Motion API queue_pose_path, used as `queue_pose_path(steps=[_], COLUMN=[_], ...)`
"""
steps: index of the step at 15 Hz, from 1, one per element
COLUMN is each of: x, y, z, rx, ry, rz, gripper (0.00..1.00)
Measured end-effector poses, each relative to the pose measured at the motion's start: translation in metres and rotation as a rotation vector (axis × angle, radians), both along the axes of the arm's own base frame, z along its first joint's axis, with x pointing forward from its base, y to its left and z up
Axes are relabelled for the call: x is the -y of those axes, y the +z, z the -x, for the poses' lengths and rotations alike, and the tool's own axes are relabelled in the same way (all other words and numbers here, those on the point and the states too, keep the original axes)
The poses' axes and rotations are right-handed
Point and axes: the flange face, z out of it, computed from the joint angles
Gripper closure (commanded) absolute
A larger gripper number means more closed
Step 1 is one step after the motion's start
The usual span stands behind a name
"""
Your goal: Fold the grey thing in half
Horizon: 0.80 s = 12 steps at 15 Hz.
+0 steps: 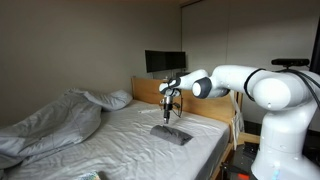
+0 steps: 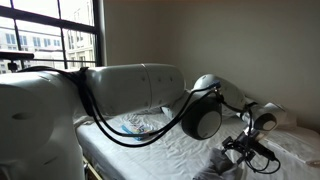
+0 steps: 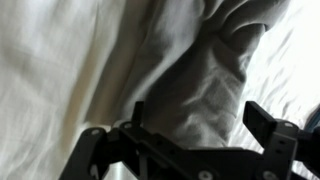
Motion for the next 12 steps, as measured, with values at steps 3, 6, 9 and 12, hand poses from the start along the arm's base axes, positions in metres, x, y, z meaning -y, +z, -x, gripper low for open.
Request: queue_pose_path(steps=[3,6,9,12], x=[-0.025,-0.067,-0.095,-0.107], y=[0.000,-0.004,-0.004,-0.004], z=[-0.013,-0.030,-0.041,-0.045], rx=[0.005,0.007,0.007,0.007], ry=[0.033,0.087,0.125,0.141], rz=[-0.013,-0.034,-0.041,-0.042], gripper=[0.00,0.00,0.00,0.00])
